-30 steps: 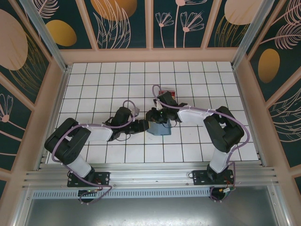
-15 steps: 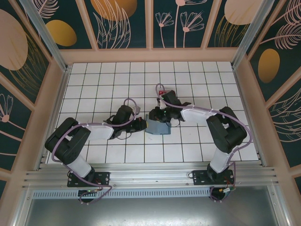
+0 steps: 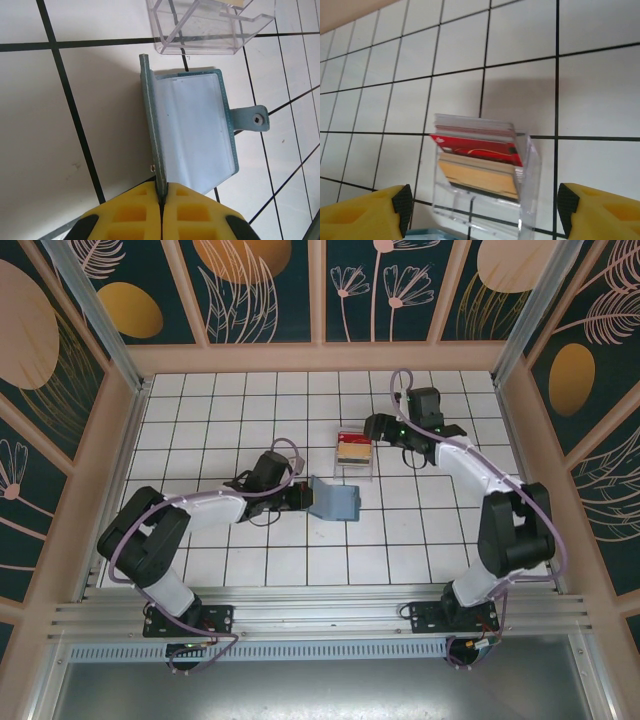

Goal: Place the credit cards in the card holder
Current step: Rotate the storage box at the center of the table.

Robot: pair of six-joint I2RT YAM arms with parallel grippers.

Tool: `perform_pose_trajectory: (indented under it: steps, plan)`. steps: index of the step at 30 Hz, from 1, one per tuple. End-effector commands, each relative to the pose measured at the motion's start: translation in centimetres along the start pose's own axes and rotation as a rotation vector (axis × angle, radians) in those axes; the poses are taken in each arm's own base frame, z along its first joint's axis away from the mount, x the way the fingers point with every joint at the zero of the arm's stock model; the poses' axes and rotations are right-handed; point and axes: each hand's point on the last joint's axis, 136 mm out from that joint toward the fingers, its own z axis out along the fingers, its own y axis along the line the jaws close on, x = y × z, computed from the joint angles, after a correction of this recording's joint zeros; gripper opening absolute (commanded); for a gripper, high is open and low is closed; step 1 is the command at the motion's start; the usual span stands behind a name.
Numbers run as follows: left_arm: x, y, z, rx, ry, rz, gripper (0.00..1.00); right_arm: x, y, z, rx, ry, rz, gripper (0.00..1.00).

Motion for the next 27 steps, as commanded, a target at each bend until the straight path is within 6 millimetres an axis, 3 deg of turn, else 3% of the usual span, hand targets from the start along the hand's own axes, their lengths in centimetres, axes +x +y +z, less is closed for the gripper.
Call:
perform_pose_trajectory:
  steps: [1, 8, 13, 20, 27]
  plan:
    - [-0.5, -0.2, 0.5, -0.010, 0.013, 0.031, 0.05, -0.6, 0.2, 1.9, -0.081, 0.038, -0.017, 0.78]
    - [-1.7, -0.9, 0.8, -0.001, -0.003, 0.026, 0.06, -3.1, 1.8, 6.8, -0.206, 0.104, -0.042, 0.78]
    - [-2.0, -0.4, 1.1, -0.024, -0.014, 0.013, 0.06, -2.4, 2.3, 9.0, -0.284, 0.164, -0.023, 0.78]
    - [-2.1, 0.7, 2.3, -0.064, -0.002, -0.012, 0.05, 0.2, 1.8, 8.9, -0.295, 0.216, -0.014, 0.77]
    - [-2.8, 1.7, 2.4, -0.116, -0.008, -0.040, 0.04, 3.6, 2.5, 6.7, -0.307, 0.231, -0.011, 0.74]
